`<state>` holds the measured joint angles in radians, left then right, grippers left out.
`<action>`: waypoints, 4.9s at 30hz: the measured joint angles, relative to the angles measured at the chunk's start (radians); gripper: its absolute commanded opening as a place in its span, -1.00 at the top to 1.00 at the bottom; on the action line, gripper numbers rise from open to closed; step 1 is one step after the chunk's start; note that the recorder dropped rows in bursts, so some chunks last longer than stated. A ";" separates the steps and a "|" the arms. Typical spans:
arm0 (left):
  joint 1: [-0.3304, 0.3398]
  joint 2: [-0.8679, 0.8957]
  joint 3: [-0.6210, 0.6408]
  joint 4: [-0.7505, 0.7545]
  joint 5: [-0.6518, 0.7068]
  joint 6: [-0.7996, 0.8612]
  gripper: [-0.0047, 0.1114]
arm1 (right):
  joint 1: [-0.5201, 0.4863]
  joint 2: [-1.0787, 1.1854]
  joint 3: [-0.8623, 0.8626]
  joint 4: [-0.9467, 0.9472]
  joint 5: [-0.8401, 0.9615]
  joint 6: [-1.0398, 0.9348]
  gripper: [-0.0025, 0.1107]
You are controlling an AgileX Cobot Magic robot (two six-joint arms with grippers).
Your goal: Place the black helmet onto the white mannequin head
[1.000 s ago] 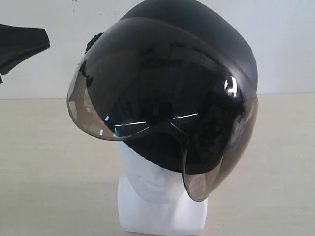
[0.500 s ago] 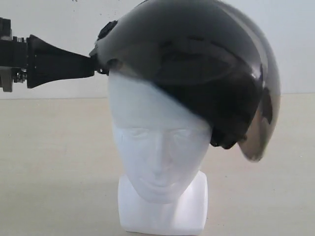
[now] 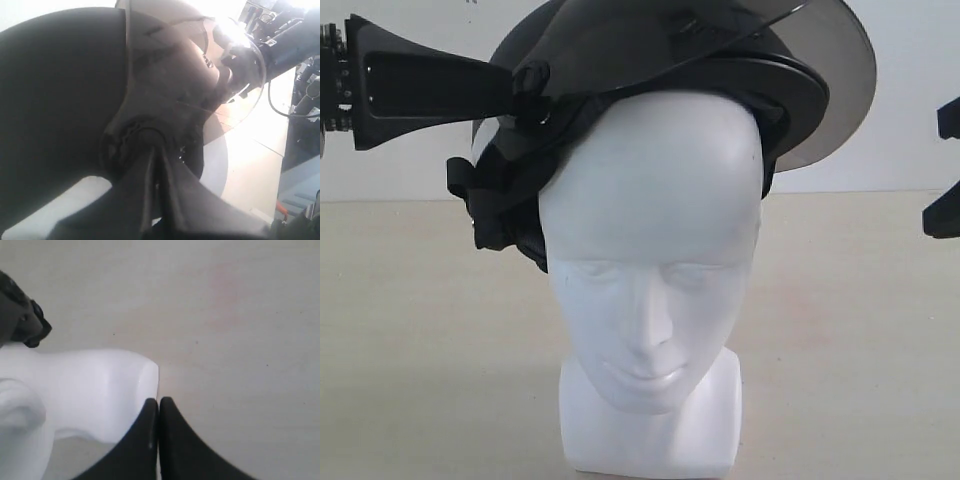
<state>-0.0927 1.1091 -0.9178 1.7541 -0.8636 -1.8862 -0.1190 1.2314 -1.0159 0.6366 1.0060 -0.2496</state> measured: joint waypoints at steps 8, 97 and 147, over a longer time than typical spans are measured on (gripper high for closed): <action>0.046 -0.009 0.002 0.000 -0.015 0.000 0.84 | 0.000 0.015 0.000 0.031 -0.113 0.000 0.96; 0.048 -0.011 0.002 0.000 0.029 -0.007 0.84 | 0.235 0.568 -0.866 0.324 0.210 -0.216 0.96; 0.048 0.092 -0.257 -0.067 -0.014 -0.023 0.84 | 0.388 0.345 -0.722 0.103 0.092 -0.024 0.96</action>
<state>-0.0448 1.2016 -1.1743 1.6875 -0.8778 -1.9094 0.2688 1.5769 -1.7378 0.7395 1.0980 -0.2741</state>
